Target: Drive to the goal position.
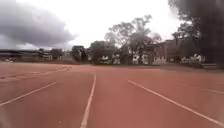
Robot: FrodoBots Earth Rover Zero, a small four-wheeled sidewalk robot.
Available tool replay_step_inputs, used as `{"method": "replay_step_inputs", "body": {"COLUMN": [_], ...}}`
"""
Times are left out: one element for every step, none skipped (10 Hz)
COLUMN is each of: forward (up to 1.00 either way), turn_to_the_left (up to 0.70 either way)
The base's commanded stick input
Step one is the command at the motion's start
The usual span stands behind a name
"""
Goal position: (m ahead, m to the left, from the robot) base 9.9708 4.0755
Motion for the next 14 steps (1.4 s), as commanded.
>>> {"method": "replay_step_inputs", "body": {"forward": [0.45, 0.45, 0.45, 0.45, 0.45, 0.45, 0.45, 0.45, 0.45, 0.45, 0.45, 0.45, 0.45, 0.45], "turn_to_the_left": [0.00, 0.00, 0.00, 0.00, 0.00, 0.00, 0.00, 0.00, 0.00, 0.00, 0.00, 0.00, 0.00, 0.00]}}
